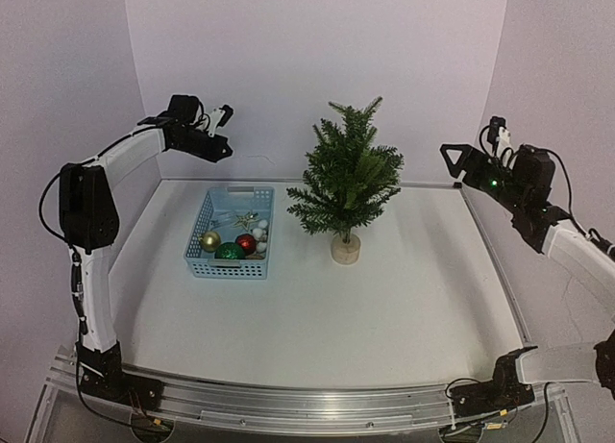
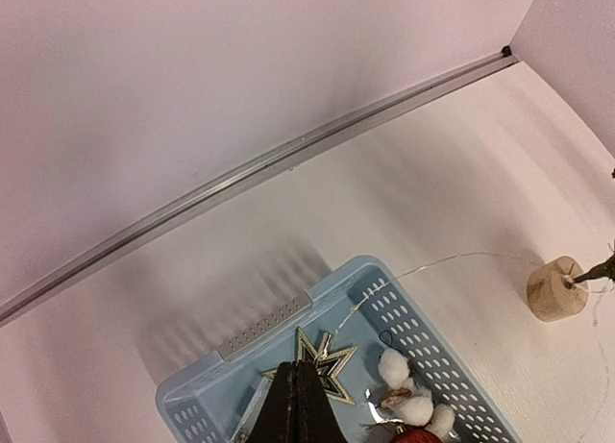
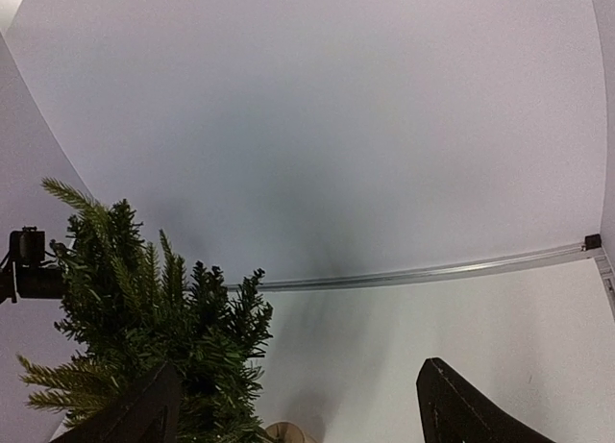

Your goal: Decorate the small christmas tree

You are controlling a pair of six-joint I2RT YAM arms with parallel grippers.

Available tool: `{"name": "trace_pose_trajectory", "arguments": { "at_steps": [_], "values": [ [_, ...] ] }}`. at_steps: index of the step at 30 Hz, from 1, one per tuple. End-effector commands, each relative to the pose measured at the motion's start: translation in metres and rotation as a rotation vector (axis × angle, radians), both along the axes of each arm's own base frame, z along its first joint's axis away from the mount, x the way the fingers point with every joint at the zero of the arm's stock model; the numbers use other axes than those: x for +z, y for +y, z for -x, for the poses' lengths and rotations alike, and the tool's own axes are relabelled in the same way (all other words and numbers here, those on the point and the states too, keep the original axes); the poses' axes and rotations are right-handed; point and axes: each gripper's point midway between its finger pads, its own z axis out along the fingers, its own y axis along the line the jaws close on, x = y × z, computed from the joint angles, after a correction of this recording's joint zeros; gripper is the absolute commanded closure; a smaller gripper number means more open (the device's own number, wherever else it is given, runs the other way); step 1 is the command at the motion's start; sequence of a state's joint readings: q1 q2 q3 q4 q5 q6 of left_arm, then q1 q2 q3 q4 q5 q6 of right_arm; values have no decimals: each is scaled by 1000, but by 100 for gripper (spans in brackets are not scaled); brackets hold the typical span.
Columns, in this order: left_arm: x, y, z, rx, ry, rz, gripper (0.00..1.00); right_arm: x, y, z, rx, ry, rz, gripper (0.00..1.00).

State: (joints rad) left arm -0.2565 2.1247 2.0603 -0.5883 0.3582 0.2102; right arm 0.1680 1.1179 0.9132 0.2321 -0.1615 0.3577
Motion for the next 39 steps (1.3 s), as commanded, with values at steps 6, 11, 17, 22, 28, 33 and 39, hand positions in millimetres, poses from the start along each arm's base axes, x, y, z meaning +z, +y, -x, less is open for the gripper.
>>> {"name": "trace_pose_trajectory", "arguments": {
  "at_steps": [6, 11, 17, 22, 28, 33, 39],
  "values": [
    [112, 4, 14, -16, -194, 17, 100, 79, 23, 11, 87, -159, -45, 16],
    [182, 9, 20, 4, -348, 45, 100, 105, 57, 11, 172, -187, -52, 17],
    [241, 16, 42, 10, -481, 60, 100, 159, 162, 25, 408, -284, -8, 17],
    [273, 16, 66, -15, -521, 109, 100, 168, 269, 37, 612, -289, -44, 17],
    [286, 21, 79, -3, -532, 113, 100, 85, 380, 5, 696, -52, -119, 9],
    [298, 24, 89, -5, -559, 116, 100, 37, 441, 6, 703, -13, -47, 2],
    [300, 25, 92, -2, -557, 123, 100, -4, 452, -1, 652, 68, -44, 5]
  ]
}}
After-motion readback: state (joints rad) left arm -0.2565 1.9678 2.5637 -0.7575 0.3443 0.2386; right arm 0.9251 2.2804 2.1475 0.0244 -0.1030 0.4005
